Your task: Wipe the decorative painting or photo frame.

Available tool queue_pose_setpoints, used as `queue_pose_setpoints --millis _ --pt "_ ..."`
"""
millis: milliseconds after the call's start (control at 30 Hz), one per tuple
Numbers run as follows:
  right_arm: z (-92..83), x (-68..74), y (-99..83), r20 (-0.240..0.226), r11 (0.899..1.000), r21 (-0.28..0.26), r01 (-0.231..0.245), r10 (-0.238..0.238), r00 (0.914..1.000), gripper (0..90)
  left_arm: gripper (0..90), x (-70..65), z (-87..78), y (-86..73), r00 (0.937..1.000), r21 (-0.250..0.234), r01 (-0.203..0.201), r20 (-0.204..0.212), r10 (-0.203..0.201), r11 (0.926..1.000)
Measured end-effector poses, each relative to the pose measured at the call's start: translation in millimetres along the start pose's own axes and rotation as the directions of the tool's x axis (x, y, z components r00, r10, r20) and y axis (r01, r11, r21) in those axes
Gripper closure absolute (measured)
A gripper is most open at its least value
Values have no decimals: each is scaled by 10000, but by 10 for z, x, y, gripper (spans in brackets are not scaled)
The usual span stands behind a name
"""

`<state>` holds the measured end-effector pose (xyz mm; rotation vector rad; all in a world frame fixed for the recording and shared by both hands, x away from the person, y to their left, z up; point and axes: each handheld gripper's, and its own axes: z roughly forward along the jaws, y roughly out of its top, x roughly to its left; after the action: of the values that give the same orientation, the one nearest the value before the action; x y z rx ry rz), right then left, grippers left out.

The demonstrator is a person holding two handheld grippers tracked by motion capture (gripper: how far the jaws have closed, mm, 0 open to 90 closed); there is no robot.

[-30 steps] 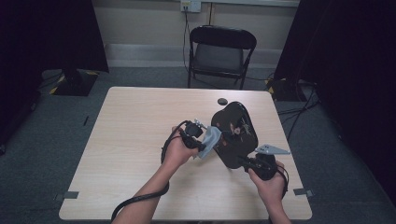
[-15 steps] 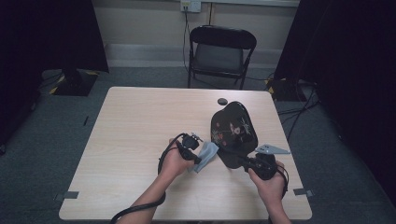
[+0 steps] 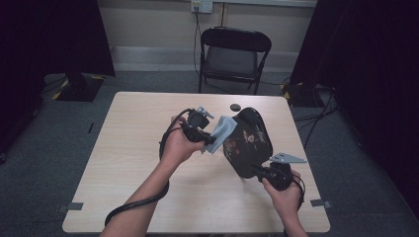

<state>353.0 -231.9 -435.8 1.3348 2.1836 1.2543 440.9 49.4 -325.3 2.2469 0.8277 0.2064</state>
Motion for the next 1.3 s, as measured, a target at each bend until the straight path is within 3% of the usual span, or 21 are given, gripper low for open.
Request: queue_pose_setpoints --millis 167,333,600,1300 --pt "1 -12 -1 -36 10000 -27 13 -13 10000 788 792 -56 -111 208 9997 -411 -220 100 224 9989" --pt "1 -5 4 -17 10000 -24 27 -27 10000 788 792 -149 -30 293 9985 -267 -523 167 528 9983" --pt "-2 -9 1 -27 10000 26 44 -44 10000 788 791 -155 218 147 9988 69 -391 307 389 9992" --pt "-2 2 8 17 9999 102 17 -17 10000 788 791 -88 635 -312 9989 659 -46 460 16 9978"
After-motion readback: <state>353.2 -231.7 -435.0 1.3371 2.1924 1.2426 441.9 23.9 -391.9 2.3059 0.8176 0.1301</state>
